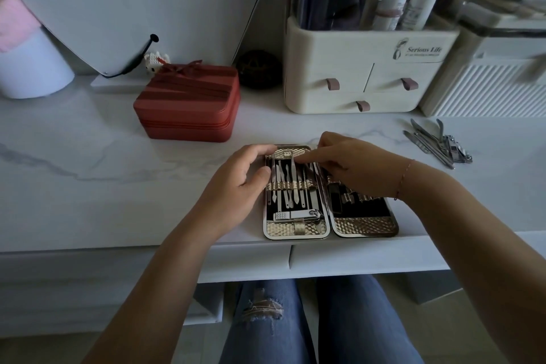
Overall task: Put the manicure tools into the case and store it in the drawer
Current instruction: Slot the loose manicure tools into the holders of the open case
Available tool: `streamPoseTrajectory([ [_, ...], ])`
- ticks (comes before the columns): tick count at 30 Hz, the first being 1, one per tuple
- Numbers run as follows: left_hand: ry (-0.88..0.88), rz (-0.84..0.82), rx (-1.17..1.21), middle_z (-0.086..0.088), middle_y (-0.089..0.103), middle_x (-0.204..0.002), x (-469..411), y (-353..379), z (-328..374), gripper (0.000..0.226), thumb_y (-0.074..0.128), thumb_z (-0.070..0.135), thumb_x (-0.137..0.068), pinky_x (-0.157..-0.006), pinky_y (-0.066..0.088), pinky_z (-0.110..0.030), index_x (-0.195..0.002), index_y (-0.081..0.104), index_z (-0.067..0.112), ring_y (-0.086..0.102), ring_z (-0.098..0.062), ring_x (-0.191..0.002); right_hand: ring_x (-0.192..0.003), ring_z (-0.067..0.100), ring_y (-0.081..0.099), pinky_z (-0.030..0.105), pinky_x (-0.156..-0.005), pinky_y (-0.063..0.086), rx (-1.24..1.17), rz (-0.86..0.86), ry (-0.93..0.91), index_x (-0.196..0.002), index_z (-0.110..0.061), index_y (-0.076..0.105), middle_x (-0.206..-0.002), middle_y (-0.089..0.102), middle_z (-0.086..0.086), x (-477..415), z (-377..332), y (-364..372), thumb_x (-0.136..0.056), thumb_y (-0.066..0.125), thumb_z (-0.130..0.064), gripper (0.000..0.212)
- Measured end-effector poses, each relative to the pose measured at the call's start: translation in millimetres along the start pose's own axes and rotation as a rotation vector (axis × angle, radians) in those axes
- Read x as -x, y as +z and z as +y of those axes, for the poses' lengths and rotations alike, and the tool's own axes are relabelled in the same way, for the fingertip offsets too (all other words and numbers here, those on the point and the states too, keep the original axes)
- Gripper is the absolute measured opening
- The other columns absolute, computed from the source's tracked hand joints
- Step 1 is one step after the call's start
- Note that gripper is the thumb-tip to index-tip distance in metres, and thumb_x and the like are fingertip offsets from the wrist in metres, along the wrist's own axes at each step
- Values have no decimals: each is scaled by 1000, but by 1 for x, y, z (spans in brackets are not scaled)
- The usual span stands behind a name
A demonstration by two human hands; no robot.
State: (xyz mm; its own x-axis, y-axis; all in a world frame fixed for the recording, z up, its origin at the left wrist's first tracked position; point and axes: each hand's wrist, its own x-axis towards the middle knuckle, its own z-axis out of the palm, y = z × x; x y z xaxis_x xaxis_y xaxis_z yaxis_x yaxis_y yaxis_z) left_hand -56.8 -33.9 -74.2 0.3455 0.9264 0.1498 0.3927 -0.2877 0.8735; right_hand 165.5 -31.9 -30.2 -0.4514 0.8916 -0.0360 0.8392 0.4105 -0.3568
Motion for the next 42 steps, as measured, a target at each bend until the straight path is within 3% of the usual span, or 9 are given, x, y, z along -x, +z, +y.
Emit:
streamPoseTrajectory([
  [9, 6, 1, -22, 16, 55, -128, 1, 0, 2, 34, 48, 20, -93, -106, 36, -27, -124, 53, 32, 46, 4, -122, -85, 12, 48, 18, -80, 39, -45, 35, -11, -128, -33, 54, -85, 36, -17, 5, 2, 3, -91, 39, 0, 51],
  [14, 16, -7, -31, 18, 54, -128, 0, -1, -1, 34, 49, 22, -94, -108, 36, -32, -125, 52, 34, 45, 3, -123, -76, 7, 56, 14, -73, 44, -90, 440, 127, -115, -23, 63, -90, 59, -4, 25, 25, -10, -87, 60, -16, 29],
  [17, 23, -7, -32, 18, 55, -128, 0, 0, -3, 35, 48, 35, -88, -108, 37, -35, -122, 53, 38, 46, 3, -122, -78, 18, 59, 28, -75, 48, 38, 658, 428, -95, -17, 71, -90, 64, 6, 48, 66, -22, -80, 68, -22, 16],
  [21, 28, -7, -23, 18, 55, -127, -1, 0, -5, 35, 47, 40, -84, -109, 36, -35, -119, 54, 40, 47, 3, -122, -95, 33, 56, 34, -83, 42, 121, 567, 676, -99, -17, 72, -98, 58, 14, 66, 103, -22, -78, 69, -27, 23],
  [26, 39, -7, -25, 18, 55, -128, -1, 1, -7, 35, 48, 40, -85, -110, 35, -36, -119, 54, 39, 46, 2, -124, -107, 32, 46, 41, -94, 34, 221, 509, 652, -111, -26, 68, -105, 51, 11, 66, 100, -15, -88, 56, -29, 26],
  [32, 40, -9, -41, 19, 54, -129, -2, 1, -7, 35, 48, 41, -84, -110, 35, -33, -119, 53, 40, 45, 4, -124, -101, 24, 47, 37, -90, 33, 146, 495, 469, -105, -28, 70, -97, 48, 2, 65, 89, -4, -84, 64, -25, 23],
  [36, 43, -7, -46, 17, 55, -128, -2, 1, -7, 36, 48, 40, -84, -109, 35, -32, -119, 54, 38, 46, 2, -123, -87, 18, 49, 38, -84, 41, 69, 567, 565, -91, -23, 72, -88, 50, -1, 65, 88, -7, -76, 72, -33, 19],
  [39, 49, -3, -53, 17, 56, -127, -2, 1, -6, 35, 48, 40, -84, -108, 35, -29, -118, 54, 39, 46, 3, -123, -79, 15, 50, 28, -71, 35, 15, 566, 598, -83, -20, 72, -83, 55, 1, 63, 86, -7, -75, 73, -31, 13],
  [42, 47, -2, -57, 18, 55, -127, -2, 1, -6, 36, 48, 41, -84, -107, 33, -26, -119, 54, 38, 45, 4, -123, -76, 17, 53, 28, -68, 35, -44, 523, 623, -83, -19, 73, -78, 59, 3, 61, 86, -8, -76, 72, -27, 10],
])
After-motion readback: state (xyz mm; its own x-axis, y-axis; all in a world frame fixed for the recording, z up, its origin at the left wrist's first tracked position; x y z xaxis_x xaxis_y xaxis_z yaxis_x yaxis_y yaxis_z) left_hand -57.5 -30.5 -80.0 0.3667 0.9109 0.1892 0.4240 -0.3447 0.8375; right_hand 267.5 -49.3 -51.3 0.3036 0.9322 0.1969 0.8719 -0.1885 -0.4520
